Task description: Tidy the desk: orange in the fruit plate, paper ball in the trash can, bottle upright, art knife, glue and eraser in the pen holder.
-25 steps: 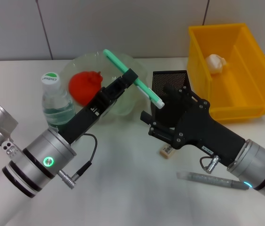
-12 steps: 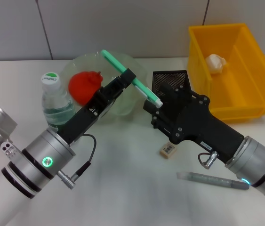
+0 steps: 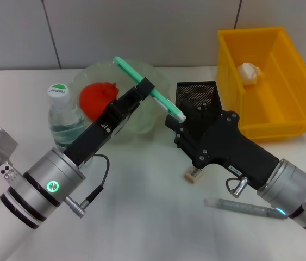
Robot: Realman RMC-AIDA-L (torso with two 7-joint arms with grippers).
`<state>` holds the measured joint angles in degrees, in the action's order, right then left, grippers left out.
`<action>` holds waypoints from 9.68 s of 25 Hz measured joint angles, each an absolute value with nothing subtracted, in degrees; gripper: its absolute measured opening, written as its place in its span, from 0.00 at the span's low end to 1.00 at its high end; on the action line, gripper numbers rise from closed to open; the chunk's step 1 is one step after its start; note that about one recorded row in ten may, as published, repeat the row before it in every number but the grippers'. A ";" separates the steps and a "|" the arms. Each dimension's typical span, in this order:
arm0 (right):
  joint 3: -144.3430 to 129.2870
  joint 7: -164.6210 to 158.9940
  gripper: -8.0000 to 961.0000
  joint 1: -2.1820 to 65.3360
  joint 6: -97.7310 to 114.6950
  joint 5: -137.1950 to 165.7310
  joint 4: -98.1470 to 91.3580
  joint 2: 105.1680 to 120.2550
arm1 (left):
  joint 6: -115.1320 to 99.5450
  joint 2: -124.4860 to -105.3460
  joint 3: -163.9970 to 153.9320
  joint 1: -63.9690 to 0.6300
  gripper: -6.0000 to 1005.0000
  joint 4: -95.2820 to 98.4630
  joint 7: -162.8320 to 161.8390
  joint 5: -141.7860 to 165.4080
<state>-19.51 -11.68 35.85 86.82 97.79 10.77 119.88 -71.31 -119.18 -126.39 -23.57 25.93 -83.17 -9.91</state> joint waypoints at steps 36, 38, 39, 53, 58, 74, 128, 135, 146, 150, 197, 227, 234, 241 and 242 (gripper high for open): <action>-19.52 -11.60 0.15 35.41 87.02 97.82 10.81 119.87 | -71.47 -119.17 -127.00 -23.82 0.37 25.92 -83.41 -10.19; -19.51 -11.60 0.15 35.42 87.07 97.82 10.81 119.88 | -71.49 -119.17 -127.00 -23.87 0.38 25.92 -83.40 -10.19; -19.51 -11.60 0.15 35.42 87.12 97.82 10.81 119.88 | -71.49 -119.17 -127.00 -23.89 0.38 25.92 -83.40 -10.20; -19.51 -11.60 0.15 34.95 87.59 97.82 10.69 119.89 | -72.16 -119.18 -126.97 -23.98 0.42 25.86 -82.81 -10.03; -19.51 -11.60 0.16 34.83 87.70 97.65 10.63 119.88 | -72.16 -119.18 -126.80 -23.83 0.59 25.84 -82.69 -10.05; -16.71 -33.63 0.18 30.80 98.37 97.32 0.37 119.35 | -80.85 -118.35 -125.65 -24.74 0.84 23.16 -75.31 -3.52; -56.48 -134.36 0.25 67.59 91.08 153.69 -45.80 108.56 | -92.63 -113.64 -118.21 -27.86 0.84 8.74 -51.26 15.68; -56.73 -133.75 0.26 67.55 86.91 156.44 -46.36 112.35 | -92.45 -113.82 -118.56 -27.82 0.84 8.50 -51.23 15.91; -55.98 -130.87 0.52 60.48 86.11 148.55 -59.26 115.54 | -92.15 -112.75 -118.52 -27.35 0.84 8.31 -51.23 19.84; -55.90 -124.60 0.70 53.21 87.08 133.44 -66.64 115.17 | -91.13 -111.25 -118.71 -27.17 0.84 8.21 -51.23 20.48; -75.89 -88.65 0.67 65.78 76.30 149.00 -33.87 119.68 | -87.25 -111.39 -113.06 -26.51 0.84 8.58 -42.94 33.30; -83.31 -84.92 0.60 65.54 68.40 143.17 -28.21 119.89 | -86.47 -111.93 -109.60 -25.85 0.84 8.80 -43.07 33.30; -83.32 -84.92 0.57 65.33 67.84 143.16 -28.13 119.88 | -86.47 -111.97 -109.35 -25.83 0.84 8.79 -43.07 33.31; -83.32 -84.92 0.51 65.04 67.29 143.17 -28.13 119.88 | -86.57 -111.97 -109.15 -25.84 0.84 8.87 -43.07 33.31; -83.32 -84.92 0.51 65.01 67.14 143.16 -28.12 119.88 | -86.58 -111.97 -109.00 -25.84 0.84 8.87 -43.07 33.30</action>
